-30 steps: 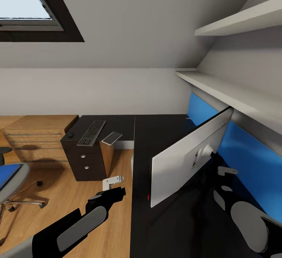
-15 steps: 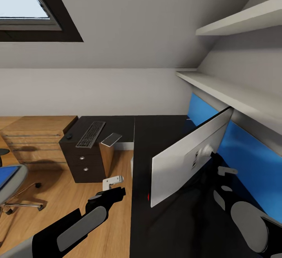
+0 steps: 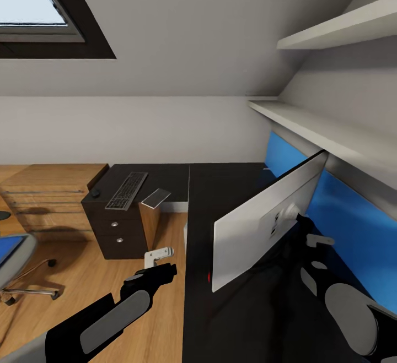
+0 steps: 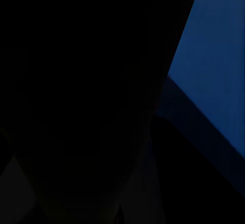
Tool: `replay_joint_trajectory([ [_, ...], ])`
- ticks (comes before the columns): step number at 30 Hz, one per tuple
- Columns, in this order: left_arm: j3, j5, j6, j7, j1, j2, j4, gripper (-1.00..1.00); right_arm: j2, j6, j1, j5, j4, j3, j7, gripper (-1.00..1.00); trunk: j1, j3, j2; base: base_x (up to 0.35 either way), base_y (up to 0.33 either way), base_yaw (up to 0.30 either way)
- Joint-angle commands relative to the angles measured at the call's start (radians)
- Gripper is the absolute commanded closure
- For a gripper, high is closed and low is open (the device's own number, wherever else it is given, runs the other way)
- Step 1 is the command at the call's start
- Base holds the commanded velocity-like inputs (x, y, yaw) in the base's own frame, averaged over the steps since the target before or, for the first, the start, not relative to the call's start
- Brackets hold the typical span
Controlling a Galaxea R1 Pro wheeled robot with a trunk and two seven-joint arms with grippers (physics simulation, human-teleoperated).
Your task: In the bedroom, organize the workspace by keeping the computer under the desk, ensuring the monitor is on the desk, placing the keyboard on the desk next to the monitor, placing the mouse on the desk next to the keyboard, moving the folder from the swivel chair onto the desk next to the mouse, stacking the notebook on top of the folder with the pen on top of the notebook, and positioning the swivel chair next to the desk.
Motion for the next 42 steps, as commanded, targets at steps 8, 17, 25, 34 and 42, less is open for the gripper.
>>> replay_joint_trajectory([
  [8, -0.002, 0.001, 0.007, 0.005, -0.002, 0.001, -0.001, -1.00, 0.000, -0.004, -0.002, 0.012, 0.000, -0.009, -0.003, -1.00, 0.000, -0.002, -0.002, 0.000, 0.000, 0.000],
  [17, -0.002, 0.001, 0.007, 0.005, -0.002, 0.001, -0.001, -1.00, 0.000, -0.004, -0.002, 0.012, 0.001, -0.008, -0.003, -1.00, 0.000, -0.002, -0.002, -0.030, 0.000, 0.000],
  [25, -0.002, 0.001, 0.007, 0.005, -0.002, 0.001, -0.001, -1.00, 0.001, -0.004, -0.002, 0.012, 0.001, -0.006, -0.002, -1.00, 0.000, -0.002, -0.002, -0.316, 0.052, 0.000],
  [34, 0.004, 0.001, 0.008, 0.004, -0.002, 0.001, 0.020, -1.00, 0.021, -0.007, -0.002, 0.013, -0.001, -0.004, -0.003, -1.00, 0.000, -0.002, -0.002, -0.336, 0.127, 0.000],
  [42, 0.094, -0.002, 0.013, -0.016, -0.002, -0.016, 0.238, -1.00, 0.066, -0.020, -0.002, 0.013, -0.072, -0.007, -0.003, -1.00, 0.000, -0.002, -0.002, -0.331, 0.152, -0.008],
])
